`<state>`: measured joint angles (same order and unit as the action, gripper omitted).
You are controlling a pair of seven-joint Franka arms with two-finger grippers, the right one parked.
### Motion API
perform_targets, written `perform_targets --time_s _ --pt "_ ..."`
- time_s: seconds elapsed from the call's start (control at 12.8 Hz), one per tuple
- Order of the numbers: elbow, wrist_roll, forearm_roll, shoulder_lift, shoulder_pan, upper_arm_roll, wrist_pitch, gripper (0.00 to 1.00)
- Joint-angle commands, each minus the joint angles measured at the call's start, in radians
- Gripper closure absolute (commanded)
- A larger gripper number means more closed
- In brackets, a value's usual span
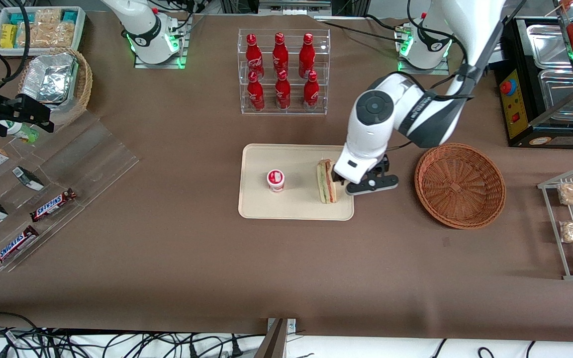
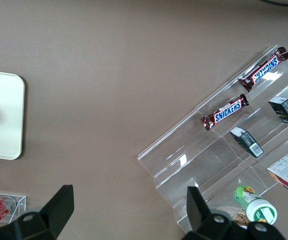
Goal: Place sandwich from basket to tray
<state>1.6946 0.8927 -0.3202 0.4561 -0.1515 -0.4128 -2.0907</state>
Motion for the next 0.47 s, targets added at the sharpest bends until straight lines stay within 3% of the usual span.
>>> perform_targets --time_s 0.0,0.39 --pt "-0.091 -0.156 0.119 -0.03 0.059 -0.012 0.142 0.0" --pt "-0.266 -0.228 0.145 -0.031 0.148 -0.014 0.326 0.0"
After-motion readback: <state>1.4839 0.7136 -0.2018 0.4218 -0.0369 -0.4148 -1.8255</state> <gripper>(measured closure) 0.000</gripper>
